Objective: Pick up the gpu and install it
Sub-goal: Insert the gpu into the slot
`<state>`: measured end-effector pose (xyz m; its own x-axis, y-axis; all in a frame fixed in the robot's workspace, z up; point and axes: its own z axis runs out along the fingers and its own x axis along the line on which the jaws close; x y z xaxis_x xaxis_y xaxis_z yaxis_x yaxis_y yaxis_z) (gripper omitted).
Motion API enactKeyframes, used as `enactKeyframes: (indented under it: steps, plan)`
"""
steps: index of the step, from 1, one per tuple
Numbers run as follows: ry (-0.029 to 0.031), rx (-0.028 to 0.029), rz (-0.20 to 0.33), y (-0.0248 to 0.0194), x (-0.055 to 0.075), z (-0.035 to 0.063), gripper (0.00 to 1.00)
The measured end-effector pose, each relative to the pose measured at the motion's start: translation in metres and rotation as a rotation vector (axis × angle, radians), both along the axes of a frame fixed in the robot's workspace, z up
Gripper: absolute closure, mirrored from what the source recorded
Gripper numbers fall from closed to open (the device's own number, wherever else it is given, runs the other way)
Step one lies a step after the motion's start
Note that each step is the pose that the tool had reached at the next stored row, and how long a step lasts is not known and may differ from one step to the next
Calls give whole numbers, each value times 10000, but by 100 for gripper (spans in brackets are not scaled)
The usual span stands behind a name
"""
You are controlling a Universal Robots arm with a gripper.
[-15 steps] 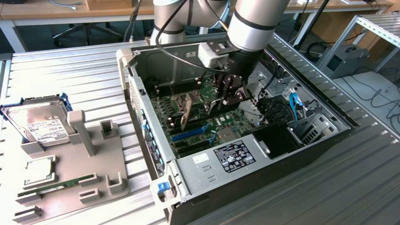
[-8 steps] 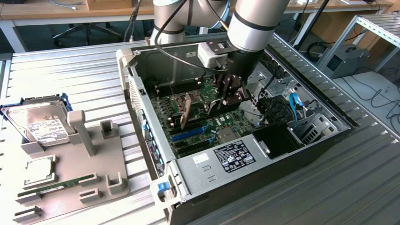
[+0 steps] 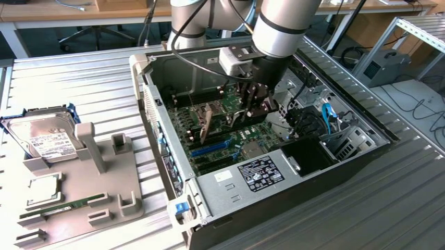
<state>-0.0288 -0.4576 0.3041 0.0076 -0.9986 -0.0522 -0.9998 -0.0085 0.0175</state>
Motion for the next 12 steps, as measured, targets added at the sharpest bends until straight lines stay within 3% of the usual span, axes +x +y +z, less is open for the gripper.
enactKeyframes:
  steps: [12]
  plan:
    - [0,-1,0,-1,-43,-1,74]
